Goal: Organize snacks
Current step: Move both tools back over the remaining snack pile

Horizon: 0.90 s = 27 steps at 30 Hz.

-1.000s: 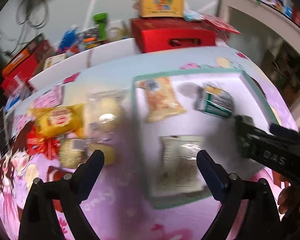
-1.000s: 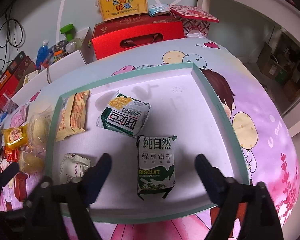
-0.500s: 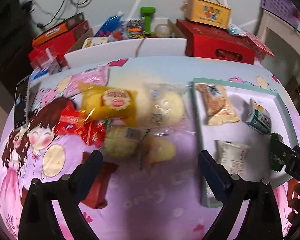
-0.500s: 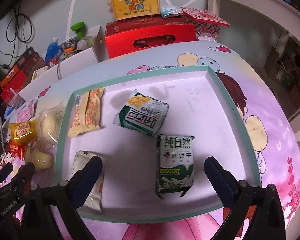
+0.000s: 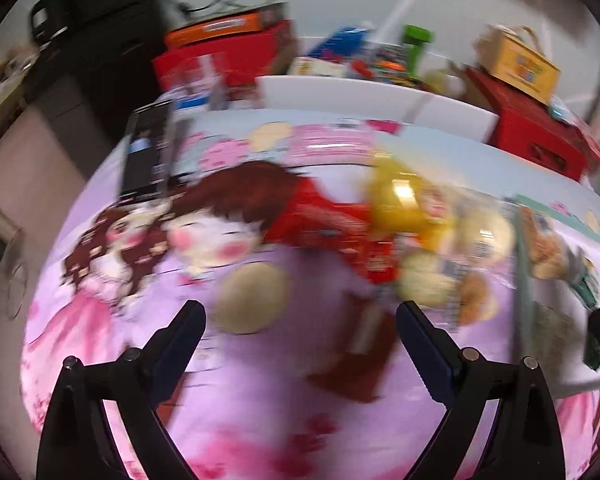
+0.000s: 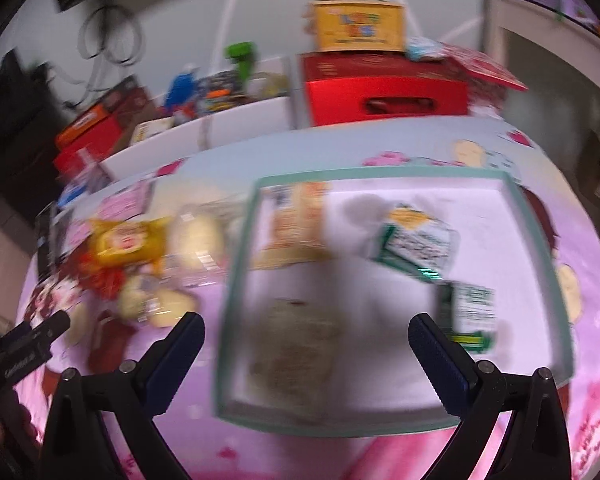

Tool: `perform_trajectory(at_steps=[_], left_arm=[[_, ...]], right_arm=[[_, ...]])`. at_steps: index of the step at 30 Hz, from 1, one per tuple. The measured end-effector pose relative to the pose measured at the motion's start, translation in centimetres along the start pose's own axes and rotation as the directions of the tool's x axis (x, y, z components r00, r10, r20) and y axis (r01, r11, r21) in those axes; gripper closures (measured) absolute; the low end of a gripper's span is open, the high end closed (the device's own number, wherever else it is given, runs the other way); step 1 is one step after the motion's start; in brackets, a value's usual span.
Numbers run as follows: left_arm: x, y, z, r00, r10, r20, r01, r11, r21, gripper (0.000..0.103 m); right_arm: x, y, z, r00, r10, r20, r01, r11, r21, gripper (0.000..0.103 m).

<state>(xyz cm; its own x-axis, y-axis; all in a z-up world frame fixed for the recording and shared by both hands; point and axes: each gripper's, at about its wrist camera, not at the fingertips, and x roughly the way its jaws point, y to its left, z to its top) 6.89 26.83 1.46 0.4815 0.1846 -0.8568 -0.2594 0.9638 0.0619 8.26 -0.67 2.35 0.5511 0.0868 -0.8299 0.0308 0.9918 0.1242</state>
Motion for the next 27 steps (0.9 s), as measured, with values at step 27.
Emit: perform_trajectory(at_steps=[27], left_arm=[[3.6, 0.7, -1.0, 0.97, -0.212, -0.117, 0.204, 0.976, -0.072, 0.01]], right_arm=[[5.9, 9.0, -0.9, 0.987, 0.149, -0.062, -0.158, 0.973, -0.168, 0.02]])
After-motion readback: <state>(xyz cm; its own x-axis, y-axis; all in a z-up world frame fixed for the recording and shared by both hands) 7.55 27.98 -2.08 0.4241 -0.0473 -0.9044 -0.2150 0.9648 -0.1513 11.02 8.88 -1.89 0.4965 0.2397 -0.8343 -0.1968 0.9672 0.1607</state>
